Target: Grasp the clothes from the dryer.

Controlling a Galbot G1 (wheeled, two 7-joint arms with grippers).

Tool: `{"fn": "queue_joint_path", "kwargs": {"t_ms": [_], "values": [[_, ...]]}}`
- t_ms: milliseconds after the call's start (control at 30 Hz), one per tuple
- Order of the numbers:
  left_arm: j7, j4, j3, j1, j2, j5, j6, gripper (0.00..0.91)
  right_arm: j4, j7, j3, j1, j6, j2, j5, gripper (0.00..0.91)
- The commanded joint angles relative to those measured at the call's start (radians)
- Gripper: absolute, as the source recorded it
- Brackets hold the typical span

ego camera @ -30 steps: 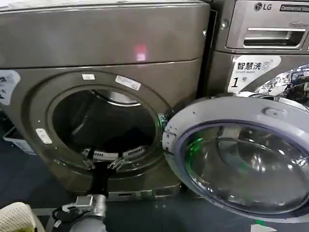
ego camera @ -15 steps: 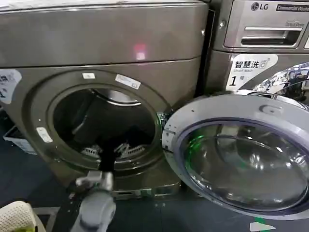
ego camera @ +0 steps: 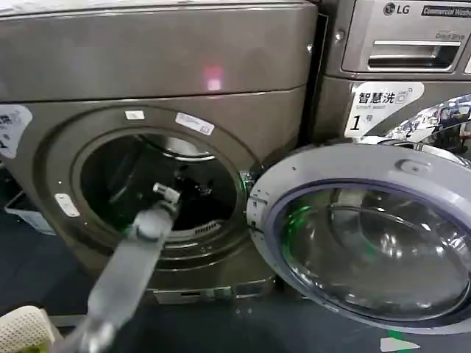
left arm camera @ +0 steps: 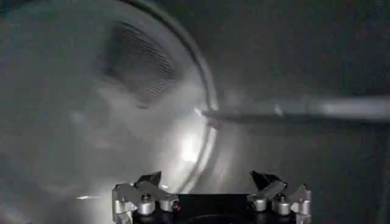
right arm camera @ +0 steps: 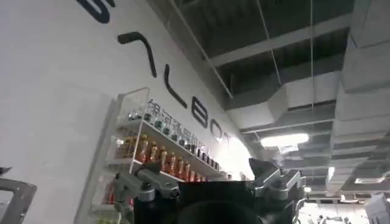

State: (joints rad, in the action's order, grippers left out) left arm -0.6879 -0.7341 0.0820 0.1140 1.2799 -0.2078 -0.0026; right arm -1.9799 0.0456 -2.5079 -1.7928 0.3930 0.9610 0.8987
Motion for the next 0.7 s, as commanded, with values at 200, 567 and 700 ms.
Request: {"fn": "queue_joint_path", "kwargs": {"t_ms": [200, 567, 700], "values": [[-0.321, 0.423, 0.222, -0.257, 0.086, -0.473, -0.07, 0.907, -0.004, 0.0, -0.003, 0.001, 0.002, 0.006, -0.005, 0.907], [-0.276, 0.45, 0.221, -0.223, 0.154, -0.494, -0.037, 0.262, -0.013, -0.001, 0.007, 0.007, 0.003, 0.019, -0.011, 0.907], [-0.283, 0.46, 0.219, -0.227, 0.166, -0.51, -0.043, 0.091, -0.01, -0.001, 0.011, 0.009, 0.002, 0.02, -0.019, 0.907]]}}
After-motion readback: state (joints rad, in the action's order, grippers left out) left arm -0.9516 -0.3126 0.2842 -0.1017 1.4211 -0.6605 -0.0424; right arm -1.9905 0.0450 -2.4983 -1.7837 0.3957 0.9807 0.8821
